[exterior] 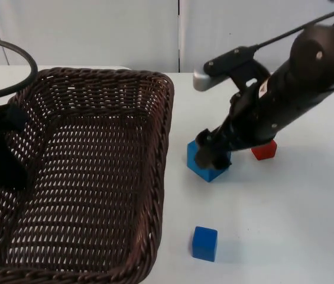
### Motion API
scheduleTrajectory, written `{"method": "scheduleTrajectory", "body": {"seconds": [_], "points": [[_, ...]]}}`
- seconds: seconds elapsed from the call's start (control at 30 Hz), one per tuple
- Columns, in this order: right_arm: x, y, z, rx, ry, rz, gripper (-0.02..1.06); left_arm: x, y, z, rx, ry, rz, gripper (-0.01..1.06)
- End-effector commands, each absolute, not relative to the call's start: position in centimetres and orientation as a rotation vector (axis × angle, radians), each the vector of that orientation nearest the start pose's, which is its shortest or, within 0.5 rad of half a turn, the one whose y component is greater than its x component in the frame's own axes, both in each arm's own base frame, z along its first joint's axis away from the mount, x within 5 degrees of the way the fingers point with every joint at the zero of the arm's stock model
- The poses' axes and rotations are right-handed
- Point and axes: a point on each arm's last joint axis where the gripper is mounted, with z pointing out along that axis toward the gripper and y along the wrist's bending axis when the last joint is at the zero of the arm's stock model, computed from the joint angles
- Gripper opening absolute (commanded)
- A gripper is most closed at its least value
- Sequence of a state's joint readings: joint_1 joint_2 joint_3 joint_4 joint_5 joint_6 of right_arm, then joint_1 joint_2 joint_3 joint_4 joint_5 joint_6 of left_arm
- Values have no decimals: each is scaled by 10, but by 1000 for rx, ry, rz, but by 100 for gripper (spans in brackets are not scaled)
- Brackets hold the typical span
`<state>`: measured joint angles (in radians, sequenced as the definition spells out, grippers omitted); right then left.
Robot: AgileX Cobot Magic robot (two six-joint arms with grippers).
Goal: Pick up the basket with the left hand and place the largest block into the basket with the right hand.
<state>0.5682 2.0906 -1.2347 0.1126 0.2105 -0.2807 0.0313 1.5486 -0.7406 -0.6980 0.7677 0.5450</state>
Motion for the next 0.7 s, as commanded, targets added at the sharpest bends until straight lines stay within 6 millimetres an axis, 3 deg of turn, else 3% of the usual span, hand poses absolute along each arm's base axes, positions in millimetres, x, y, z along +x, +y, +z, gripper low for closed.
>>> {"method": "scheduleTrajectory", "body": {"seconds": [0.0, 0.53, 0.67], "points": [[357, 232, 107, -908, 2354, 191, 105, 253, -34, 182, 30, 2834, -678, 0], [363, 234, 93, -860, 2315, 198, 105, 253, -34, 182, 32, 2834, -674, 0], [363, 234, 93, -860, 2315, 198, 97, 253, -34, 182, 31, 2832, -672, 0]]}}
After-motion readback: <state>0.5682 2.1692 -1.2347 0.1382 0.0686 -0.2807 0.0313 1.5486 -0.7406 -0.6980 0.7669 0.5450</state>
